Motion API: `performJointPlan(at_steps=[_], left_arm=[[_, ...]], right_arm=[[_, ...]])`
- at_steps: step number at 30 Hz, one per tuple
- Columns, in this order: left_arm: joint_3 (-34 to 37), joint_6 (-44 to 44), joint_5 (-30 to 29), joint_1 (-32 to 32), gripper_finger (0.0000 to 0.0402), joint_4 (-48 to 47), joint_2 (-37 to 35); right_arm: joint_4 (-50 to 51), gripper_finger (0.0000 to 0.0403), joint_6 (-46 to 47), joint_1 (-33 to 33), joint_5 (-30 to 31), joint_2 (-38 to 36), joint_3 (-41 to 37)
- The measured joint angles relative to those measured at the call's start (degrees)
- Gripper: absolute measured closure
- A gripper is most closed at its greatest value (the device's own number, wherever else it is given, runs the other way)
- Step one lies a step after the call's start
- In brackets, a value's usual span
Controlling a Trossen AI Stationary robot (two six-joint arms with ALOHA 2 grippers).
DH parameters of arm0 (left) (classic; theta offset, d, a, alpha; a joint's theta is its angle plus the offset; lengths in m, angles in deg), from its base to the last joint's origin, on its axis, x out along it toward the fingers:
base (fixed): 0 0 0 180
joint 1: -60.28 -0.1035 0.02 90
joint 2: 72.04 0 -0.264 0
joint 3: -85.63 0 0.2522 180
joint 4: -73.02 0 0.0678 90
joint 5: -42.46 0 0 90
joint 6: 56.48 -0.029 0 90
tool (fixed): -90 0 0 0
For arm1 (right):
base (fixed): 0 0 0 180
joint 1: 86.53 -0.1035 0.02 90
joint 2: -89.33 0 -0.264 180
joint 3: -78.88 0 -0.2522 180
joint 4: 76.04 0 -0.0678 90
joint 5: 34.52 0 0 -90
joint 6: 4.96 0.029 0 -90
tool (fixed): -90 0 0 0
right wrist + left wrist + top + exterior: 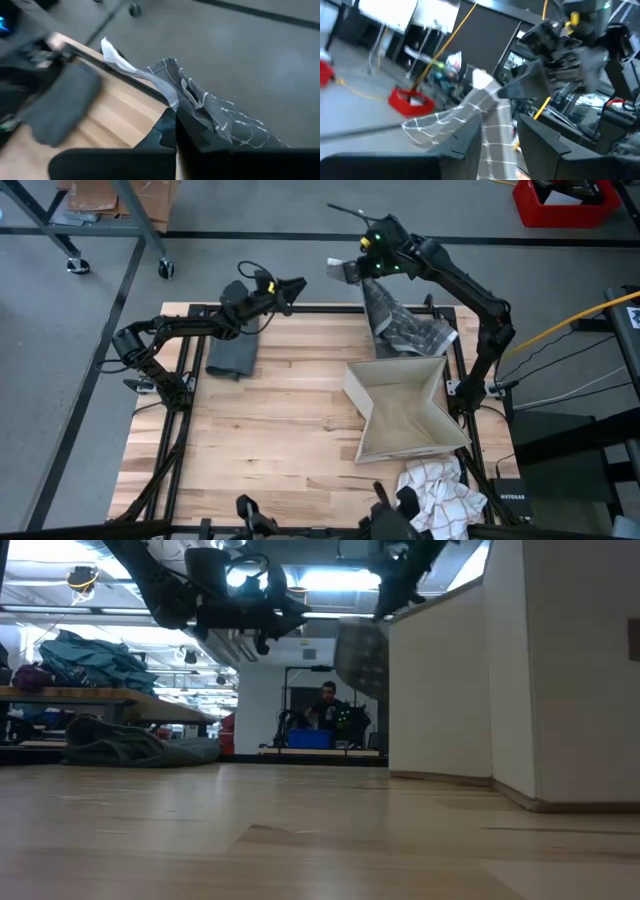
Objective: Fold towel
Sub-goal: Fold the gray patterned towel
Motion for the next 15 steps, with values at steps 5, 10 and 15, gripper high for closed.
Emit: performJointPlan(at_steps=[5, 10, 15], left_arm=[[0.0, 1.12, 0.06, -0.68, 0.0285, 0.25, 0.0], [0.0, 2.12, 0.06, -0.8, 0.0285, 0.27, 0.0], [0.0, -1.08, 0.03, -0.79, 0.0285, 0.34, 0.0]], right_arm=[[-0.25, 0.0401, 1.91, -3.38, 0.03, 0.0, 5.56], [-2.01, 0.0401, 4.58, -5.97, 1.47, 0.0, 9.93], [-5.56, 0.0402, 6.01, -7.32, 2.58, 0.0, 13.46]])
